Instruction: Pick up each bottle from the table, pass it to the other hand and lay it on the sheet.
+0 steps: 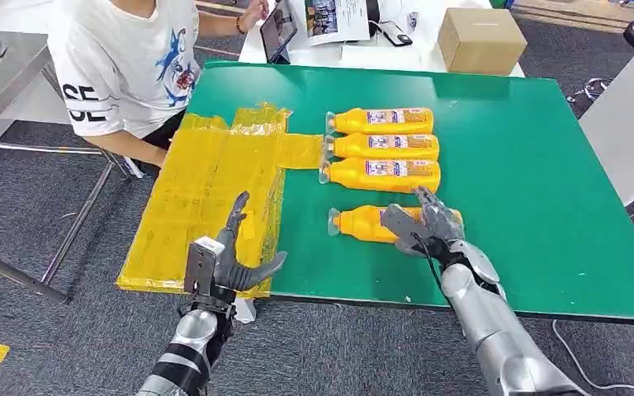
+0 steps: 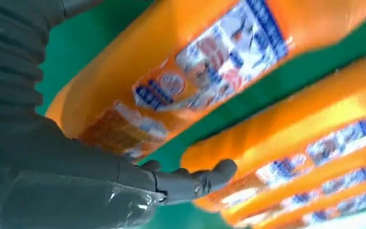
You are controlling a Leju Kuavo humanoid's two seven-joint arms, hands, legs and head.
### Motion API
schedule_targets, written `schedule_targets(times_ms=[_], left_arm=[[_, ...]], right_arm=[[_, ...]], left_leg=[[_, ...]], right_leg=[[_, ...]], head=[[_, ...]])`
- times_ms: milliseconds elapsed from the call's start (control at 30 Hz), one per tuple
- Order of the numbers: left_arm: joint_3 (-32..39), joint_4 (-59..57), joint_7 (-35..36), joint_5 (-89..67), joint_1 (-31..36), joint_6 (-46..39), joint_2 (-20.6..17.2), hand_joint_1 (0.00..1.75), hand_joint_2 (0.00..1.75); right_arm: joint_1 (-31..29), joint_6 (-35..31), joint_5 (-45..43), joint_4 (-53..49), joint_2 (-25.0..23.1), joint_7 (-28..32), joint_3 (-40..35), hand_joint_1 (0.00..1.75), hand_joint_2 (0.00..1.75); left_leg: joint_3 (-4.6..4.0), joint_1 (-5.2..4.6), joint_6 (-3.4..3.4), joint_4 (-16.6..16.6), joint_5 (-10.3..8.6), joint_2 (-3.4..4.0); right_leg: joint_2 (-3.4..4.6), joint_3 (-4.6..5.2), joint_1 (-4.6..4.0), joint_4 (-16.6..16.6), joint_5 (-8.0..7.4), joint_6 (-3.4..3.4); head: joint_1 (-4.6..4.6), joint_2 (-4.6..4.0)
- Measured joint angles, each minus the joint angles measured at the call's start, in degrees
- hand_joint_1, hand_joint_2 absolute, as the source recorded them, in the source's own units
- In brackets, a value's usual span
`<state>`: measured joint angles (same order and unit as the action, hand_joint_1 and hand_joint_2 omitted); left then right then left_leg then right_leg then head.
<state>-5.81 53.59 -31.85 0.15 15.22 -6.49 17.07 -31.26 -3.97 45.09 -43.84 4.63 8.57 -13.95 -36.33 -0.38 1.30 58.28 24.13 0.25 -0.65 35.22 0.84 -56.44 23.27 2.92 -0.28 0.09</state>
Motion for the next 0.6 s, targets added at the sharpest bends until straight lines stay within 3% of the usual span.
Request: schedule_targets(times_ms=[600], left_arm=[[0.04, -3.02, -0.28, 0.00, 1.59, 0.68, -0.09, 0.00, 1.75]], right_arm=[[-5.85, 4.91, -0.50, 7.36, 0.39, 0.00, -4.87, 0.00, 1.75]], left_leg=[[0.04, 0.00, 0.00, 0.00, 0.00, -0.01]], right_leg=[[0.00, -0.03, 0.00, 0.01, 0.00, 0.00]], head=[[0.02, 0.00]])
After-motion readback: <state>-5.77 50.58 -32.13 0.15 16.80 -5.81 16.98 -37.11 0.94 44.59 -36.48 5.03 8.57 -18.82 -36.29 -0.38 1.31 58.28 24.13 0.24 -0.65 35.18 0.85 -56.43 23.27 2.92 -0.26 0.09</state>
